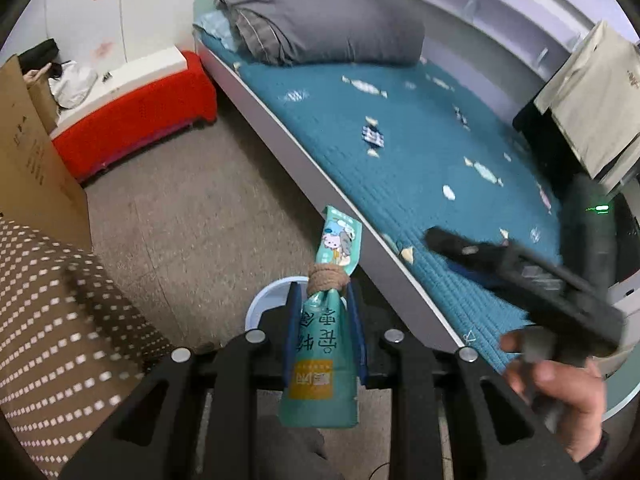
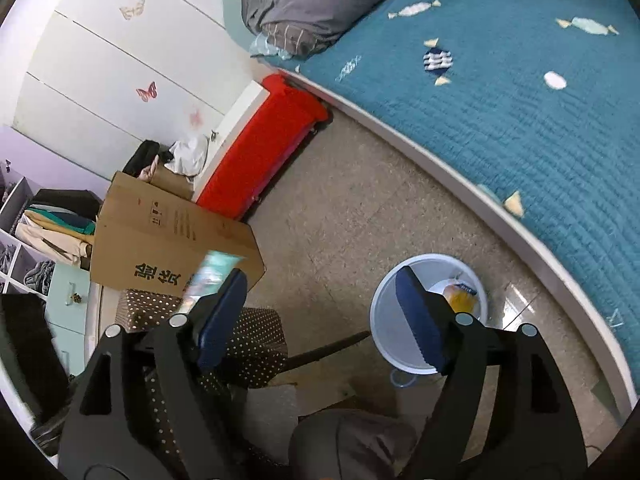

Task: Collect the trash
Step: 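Open both tools over the light-blue bin to drop the packets, then move both open tools back over the trash on the table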

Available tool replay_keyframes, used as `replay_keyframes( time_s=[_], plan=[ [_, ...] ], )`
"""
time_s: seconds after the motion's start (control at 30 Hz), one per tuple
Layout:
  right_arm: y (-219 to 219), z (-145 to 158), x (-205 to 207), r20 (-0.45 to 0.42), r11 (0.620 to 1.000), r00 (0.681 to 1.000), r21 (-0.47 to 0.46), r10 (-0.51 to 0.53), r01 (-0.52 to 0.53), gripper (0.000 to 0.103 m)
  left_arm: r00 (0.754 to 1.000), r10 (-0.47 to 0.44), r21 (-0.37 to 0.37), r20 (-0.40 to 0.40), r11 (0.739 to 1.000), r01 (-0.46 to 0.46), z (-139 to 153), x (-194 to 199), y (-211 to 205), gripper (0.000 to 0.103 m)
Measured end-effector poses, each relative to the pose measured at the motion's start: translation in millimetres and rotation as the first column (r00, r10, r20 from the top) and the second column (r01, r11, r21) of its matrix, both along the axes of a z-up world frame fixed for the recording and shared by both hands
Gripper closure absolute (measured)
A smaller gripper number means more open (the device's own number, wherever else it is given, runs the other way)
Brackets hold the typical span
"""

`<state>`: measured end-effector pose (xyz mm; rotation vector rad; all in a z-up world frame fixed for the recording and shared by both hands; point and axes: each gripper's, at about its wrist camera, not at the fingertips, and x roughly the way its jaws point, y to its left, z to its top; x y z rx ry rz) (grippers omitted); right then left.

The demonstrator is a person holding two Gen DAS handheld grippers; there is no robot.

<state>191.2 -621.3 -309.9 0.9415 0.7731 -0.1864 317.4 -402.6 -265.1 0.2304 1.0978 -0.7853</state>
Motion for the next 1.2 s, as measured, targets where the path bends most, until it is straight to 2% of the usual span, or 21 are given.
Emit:
replay_keyframes(
  time_s=[0.1, 0.17, 0.2, 0.27, 0.43, 0.53, 0.63, 0.9, 1.2],
  plan=[
    [-3.9, 8.6, -8.9, 0.016, 1.0, 1.0, -0.014, -0.011, 0.011, 0.022, 1.0, -0.008, 0.016, -0.026, 1.0, 0.009, -12.0, 6.1, -9.6, 0.078],
    [-5.4, 14.1, -14.0, 0.024, 1.0, 1.0, -0.028, -0.013, 0.013, 0.02, 0.999, -0.007, 0.022, -0.046, 1.0, 0.008, -17.8, 10.5, -14.9, 0.036],
    [-4.6, 15.5, -15.0, 0.025, 0.999, 1.0, -0.032, -0.012, 0.013, 0.019, 0.999, 0.035, 0.036, -0.023, 0.999, -0.034, -19.6, 13.1, -13.0, 0.011],
    [-2.6, 16.4, -18.5, 0.023, 0.999, 1.0, -0.035, -0.014, 0.015, 0.017, 0.997, 0.076, 0.042, 0.004, 0.996, -0.077, -16.5, 14.6, -8.8, 0.009],
    [8.9, 12.1, -23.6, 0.011, 1.0, 1.0, -0.025, -0.002, 0.003, 0.015, 0.996, 0.09, 0.027, 0.021, 0.996, -0.09, -4.6, 9.8, 6.3, 0.009],
    [17.1, 12.7, -25.7, 0.009, 1.0, 1.0, -0.026, -0.001, 0.001, 0.007, 0.994, 0.105, 0.002, 0.038, 0.994, -0.105, 9.3, 3.7, 18.6, 0.009],
    [25.0, 17.2, -25.9, -0.008, 0.999, 1.0, -0.05, -0.001, 0.0, 0.006, 0.99, 0.123, -0.032, 0.065, 0.992, -0.121, 27.4, -4.2, 36.3, 0.009],
    [57.9, 44.1, -23.9, 0.019, 0.995, 0.999, -0.087, 0.05, -0.048, 0.006, 0.981, 0.129, -0.078, 0.148, 0.99, -0.118, 67.0, -30.7, 65.8, 0.009],
    [110.1, 83.7, -10.9, 0.05, 0.977, 0.987, -0.156, 0.154, -0.145, 0.006, 0.961, 0.179, -0.152, 0.212, 0.977, -0.148, 100.9, -55.2, 111.4, 0.008]
  ],
)
